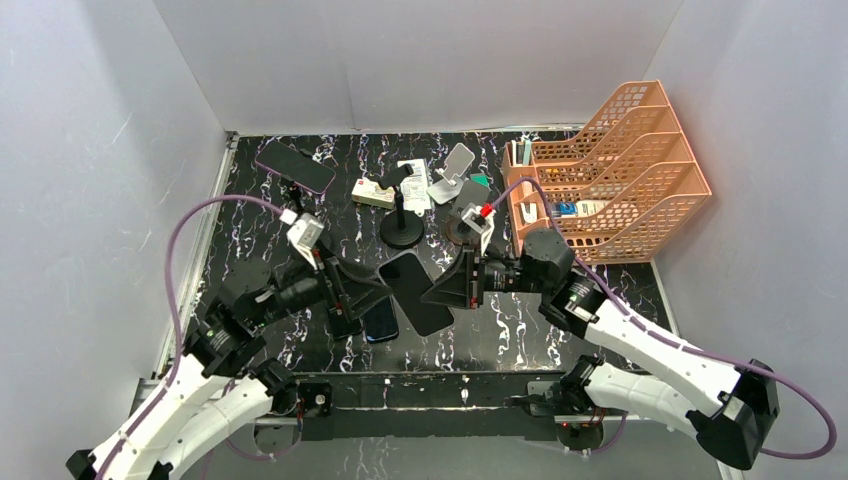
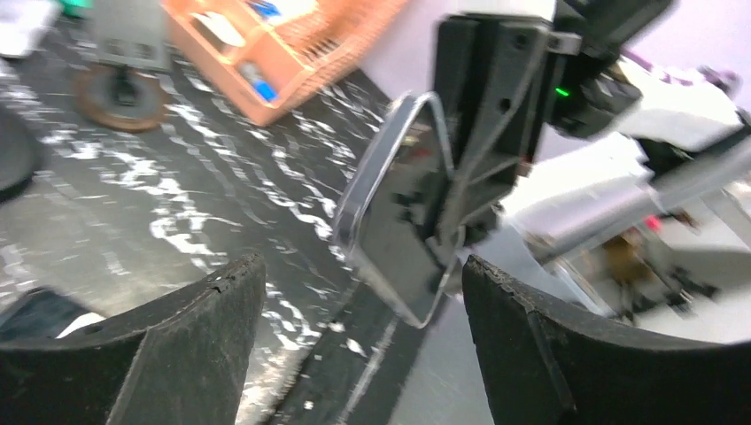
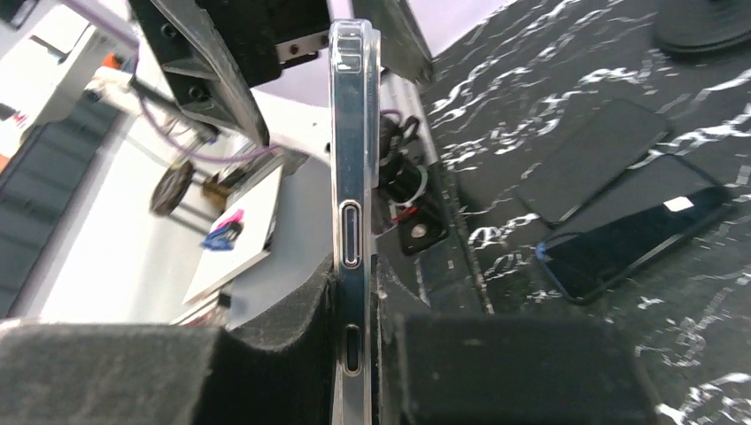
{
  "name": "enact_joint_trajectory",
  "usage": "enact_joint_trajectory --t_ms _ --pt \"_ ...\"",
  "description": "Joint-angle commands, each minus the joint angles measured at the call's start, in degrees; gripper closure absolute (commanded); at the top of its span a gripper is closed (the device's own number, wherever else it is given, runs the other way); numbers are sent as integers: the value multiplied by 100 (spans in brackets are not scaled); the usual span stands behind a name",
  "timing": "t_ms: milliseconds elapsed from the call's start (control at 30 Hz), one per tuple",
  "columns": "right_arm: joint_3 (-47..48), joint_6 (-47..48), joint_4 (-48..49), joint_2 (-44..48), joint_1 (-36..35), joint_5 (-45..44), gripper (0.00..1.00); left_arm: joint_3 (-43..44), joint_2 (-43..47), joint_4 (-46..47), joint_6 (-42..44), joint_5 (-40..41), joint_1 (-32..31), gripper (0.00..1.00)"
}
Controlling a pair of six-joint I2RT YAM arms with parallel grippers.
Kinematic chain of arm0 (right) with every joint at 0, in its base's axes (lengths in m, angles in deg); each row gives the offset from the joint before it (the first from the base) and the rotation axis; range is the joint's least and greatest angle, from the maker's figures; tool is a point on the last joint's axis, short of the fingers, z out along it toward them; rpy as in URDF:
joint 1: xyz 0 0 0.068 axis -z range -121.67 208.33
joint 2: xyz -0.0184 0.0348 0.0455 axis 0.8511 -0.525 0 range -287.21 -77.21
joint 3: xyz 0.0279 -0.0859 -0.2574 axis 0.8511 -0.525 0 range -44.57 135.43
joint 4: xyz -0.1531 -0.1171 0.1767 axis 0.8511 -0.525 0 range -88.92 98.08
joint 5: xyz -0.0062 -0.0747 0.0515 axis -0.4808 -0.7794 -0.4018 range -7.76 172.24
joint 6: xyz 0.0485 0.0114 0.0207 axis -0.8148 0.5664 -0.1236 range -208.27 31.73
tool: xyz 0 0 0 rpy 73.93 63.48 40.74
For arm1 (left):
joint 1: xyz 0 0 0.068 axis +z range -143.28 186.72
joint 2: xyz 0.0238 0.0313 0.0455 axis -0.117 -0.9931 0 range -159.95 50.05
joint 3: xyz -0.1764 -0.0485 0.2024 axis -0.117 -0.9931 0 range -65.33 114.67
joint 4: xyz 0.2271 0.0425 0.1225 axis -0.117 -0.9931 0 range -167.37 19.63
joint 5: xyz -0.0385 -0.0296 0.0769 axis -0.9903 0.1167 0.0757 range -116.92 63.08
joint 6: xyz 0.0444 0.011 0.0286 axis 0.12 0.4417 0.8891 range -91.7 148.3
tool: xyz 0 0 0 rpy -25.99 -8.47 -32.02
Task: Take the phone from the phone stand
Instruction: Place the phone at the center of the board.
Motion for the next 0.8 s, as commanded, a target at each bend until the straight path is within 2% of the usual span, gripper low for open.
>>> enact_joint_trajectory --t_ms 0,100,300,500,767 --pt "-213 146 -359 351 -21 -1348 99 181 606 -1088 658 2397 14 20" --pt "-557 -152 -467 280 -15 -1903 99 -17 901 -1204 836 3253 21 20" --pt "-1071 -689 -225 -384 -10 -2368 99 -238 902 -1311 1107 3901 14 20" --pt "-1347 -1076 551 -1250 -3 -2528 99 -572 901 -1328 1198 3769 12 21" --pt "-1261 -1441 1540 -2360 235 -2255 99 -695 1143 -1307 1248 3427 12 22"
